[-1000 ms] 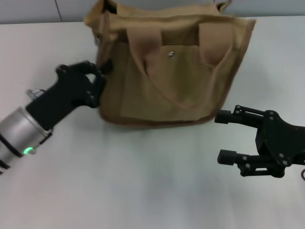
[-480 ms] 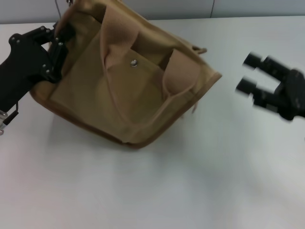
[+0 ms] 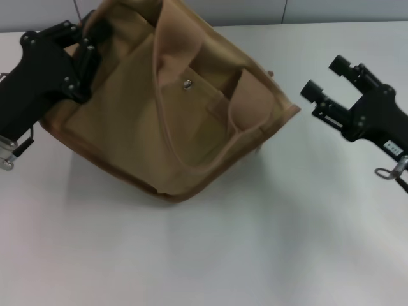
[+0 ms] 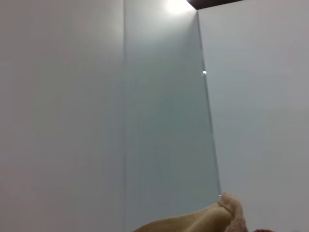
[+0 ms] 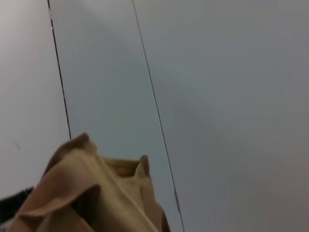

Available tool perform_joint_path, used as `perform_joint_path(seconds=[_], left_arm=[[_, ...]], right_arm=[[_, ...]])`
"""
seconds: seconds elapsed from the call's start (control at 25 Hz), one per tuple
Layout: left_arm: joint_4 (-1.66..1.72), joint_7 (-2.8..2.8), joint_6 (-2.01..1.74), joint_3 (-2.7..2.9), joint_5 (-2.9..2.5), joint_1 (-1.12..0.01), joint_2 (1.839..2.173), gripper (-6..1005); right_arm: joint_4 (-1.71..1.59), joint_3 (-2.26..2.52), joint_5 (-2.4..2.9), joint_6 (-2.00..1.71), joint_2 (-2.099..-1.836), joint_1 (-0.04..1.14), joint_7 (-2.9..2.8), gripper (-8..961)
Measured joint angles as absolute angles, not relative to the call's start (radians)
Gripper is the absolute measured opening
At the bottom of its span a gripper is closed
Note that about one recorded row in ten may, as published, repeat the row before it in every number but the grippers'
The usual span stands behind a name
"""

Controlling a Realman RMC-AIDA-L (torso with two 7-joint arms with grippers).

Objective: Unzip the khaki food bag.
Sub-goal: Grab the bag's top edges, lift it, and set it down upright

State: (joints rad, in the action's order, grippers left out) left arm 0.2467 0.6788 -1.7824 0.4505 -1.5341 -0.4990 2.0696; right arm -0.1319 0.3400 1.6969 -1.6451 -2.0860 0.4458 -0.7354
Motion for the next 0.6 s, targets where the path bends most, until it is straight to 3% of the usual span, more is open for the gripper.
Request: perform_joint_path(seconds=[0.6], left_arm=[[0.215, 0.607, -1.738, 0.585, -1.486, -0.547, 2.070, 66]], right_arm=[[-0.021, 0.349, 1.691, -1.600, -2.088, 0.462, -0.618, 842]])
